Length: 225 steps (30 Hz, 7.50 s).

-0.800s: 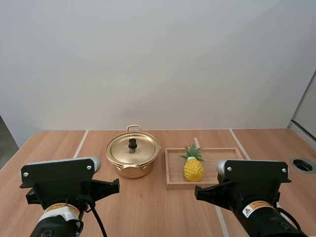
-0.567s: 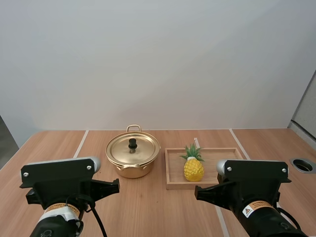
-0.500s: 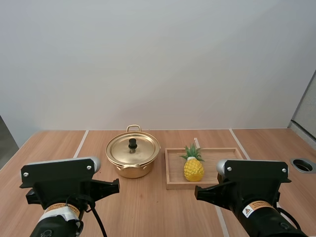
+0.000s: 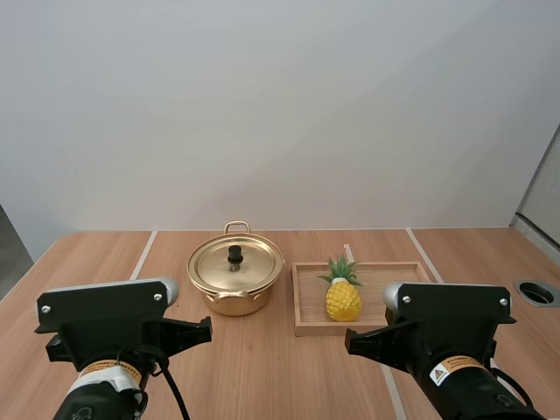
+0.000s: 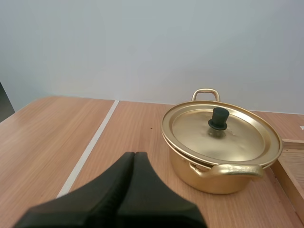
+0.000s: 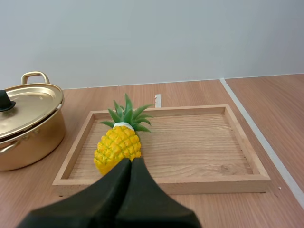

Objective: Open the pot, put the pineapple inside, and close it

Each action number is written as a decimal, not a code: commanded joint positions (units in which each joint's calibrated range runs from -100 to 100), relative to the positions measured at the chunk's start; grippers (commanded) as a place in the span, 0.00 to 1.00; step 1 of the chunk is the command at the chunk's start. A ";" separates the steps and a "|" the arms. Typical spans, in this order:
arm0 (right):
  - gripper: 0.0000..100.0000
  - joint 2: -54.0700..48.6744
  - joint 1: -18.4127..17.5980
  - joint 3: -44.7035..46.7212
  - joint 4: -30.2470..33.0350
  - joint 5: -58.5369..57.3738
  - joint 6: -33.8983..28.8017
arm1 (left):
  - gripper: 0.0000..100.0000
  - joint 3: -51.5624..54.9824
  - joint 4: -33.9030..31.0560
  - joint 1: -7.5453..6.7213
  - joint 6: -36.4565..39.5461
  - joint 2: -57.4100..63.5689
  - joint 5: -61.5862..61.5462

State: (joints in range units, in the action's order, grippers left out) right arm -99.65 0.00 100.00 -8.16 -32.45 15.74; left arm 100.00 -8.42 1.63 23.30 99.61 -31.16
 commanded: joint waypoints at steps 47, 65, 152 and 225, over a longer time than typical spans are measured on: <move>0.00 -0.35 0.20 0.00 -0.32 1.05 0.03 | 0.00 0.00 0.94 -0.26 0.66 0.39 1.28; 0.00 -0.35 0.20 0.00 -1.87 1.05 0.03 | 0.00 0.00 0.95 -0.26 0.66 0.39 1.83; 0.00 43.29 4.00 -78.75 0.66 -12.64 8.88 | 0.00 -104.40 26.38 -0.26 -30.41 -61.01 -55.06; 0.00 50.73 4.00 -78.25 3.84 -35.53 11.88 | 1.00 -85.56 29.59 -0.26 -41.19 -82.64 -68.84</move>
State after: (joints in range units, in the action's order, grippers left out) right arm -48.57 3.77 21.61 -4.34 -68.00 27.17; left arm 12.30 20.18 1.56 -17.28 16.99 -100.00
